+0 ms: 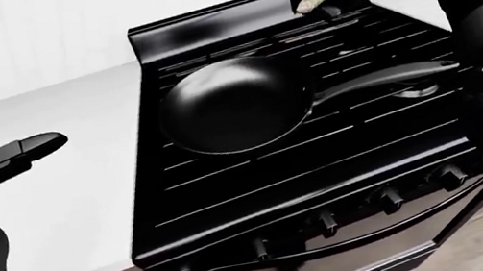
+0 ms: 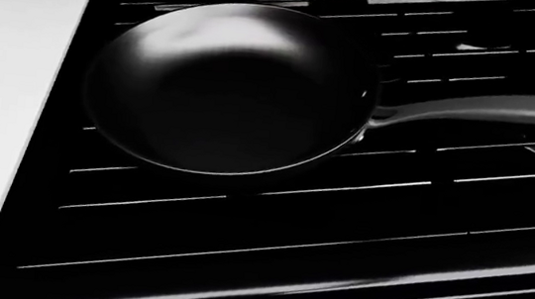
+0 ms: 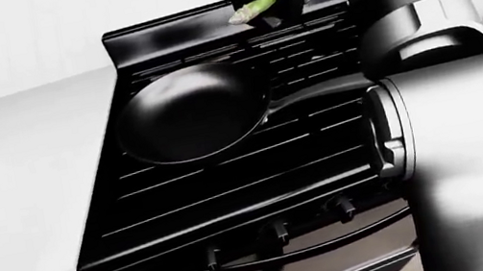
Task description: Pick the asparagus from the pan and place it in the bowl.
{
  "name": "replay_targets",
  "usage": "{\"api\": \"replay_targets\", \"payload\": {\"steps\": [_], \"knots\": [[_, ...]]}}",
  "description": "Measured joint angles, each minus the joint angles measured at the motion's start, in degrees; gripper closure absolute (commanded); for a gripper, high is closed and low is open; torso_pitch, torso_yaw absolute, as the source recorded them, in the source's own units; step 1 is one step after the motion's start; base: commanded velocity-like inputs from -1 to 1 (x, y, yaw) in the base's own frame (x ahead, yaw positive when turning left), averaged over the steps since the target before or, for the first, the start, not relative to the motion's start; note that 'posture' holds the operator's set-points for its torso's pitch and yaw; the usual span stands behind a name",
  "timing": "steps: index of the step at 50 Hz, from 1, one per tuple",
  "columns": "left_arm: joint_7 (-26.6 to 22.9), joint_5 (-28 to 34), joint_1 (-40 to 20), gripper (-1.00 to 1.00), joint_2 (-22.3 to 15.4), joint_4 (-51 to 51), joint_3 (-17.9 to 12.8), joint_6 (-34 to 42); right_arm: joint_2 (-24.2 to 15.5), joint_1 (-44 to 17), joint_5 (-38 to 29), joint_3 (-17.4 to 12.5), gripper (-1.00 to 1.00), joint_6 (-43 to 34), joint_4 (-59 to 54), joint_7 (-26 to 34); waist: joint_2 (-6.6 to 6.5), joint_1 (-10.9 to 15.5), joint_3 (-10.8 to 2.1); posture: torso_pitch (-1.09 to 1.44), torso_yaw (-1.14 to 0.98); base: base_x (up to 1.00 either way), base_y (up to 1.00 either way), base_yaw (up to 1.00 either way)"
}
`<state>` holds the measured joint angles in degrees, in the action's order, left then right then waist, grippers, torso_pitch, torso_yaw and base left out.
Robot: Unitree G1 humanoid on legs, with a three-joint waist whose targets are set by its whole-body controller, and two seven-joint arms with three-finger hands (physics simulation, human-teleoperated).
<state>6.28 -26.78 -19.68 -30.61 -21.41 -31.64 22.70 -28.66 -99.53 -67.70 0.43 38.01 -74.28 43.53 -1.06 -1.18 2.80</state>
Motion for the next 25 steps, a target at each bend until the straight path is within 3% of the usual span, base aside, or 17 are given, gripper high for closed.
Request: {"api": "replay_targets", "payload": {"steps": [2,5,10,13,15,19,23,25], "knots": [[-0.26,-0.14,-0.02,-1.0,-0.01,-0.04,0.32,0.03,-0.26,0.26,-0.19,0.05,1.0,-0.27,-0.4,0.12,0.38,0.17,-0.12,0.0,0.0,0.0,-0.09,0.0],[-0.2,-0.13,0.05,-1.0,-0.01,0.04,0.03,0.13,0.03,0.14,-0.22,0.15,1.0,-0.28,-0.33,0.3,-0.33,0.87,0.2,0.0,0.0,0.0,-0.08,0.0],[-0.06,-0.09,-0.06,-1.0,-0.12,-0.08,-0.26,0.06,0.12,0.14,0.18,0.07,1.0,-0.16,-0.19,0.28,-2.74,0.9,0.58,0.0,0.0,0.0,-0.07,0.0],[-0.02,-0.14,-0.06,-1.0,-0.24,-0.1,-0.29,0.13,0.32,0.07,0.34,-0.03,1.0,-0.45,-0.16,0.59,-5.27,0.58,0.4,0.0,0.0,0.0,-0.08,0.0],[0.18,-0.09,0.18,-1.0,-0.18,0.24,-0.82,0.27,1.06,0.5,0.64,0.1,1.0,-0.3,-0.18,0.64,-4.15,0.83,0.73,0.0,0.0,0.0,-0.07,0.0],[0.59,-0.08,0.27,-1.0,-0.33,0.43,-0.88,1.12,0.94,0.14,0.77,0.25,1.0,-0.06,-0.63,1.24,-3.6,0.61,0.23,0.0,0.0,0.0,-0.05,0.0],[0.75,-0.66,-0.35,-1.0,-1.28,-1.76,-1.63,1.57,0.26,-1.36,1.35,-0.28,1.0,-0.5,0.87,1.01,-1.1,0.91,1.87,0.0,0.0,0.0,-0.01,0.0],[0.73,-0.9,-0.49,-1.0,-1.58,-2.34,-1.73,1.64,0.2,-1.54,1.59,-0.29,1.0,-0.57,0.97,0.84,0.96,1.57,1.47,0.0,0.0,0.0,-0.02,0.0]]}}
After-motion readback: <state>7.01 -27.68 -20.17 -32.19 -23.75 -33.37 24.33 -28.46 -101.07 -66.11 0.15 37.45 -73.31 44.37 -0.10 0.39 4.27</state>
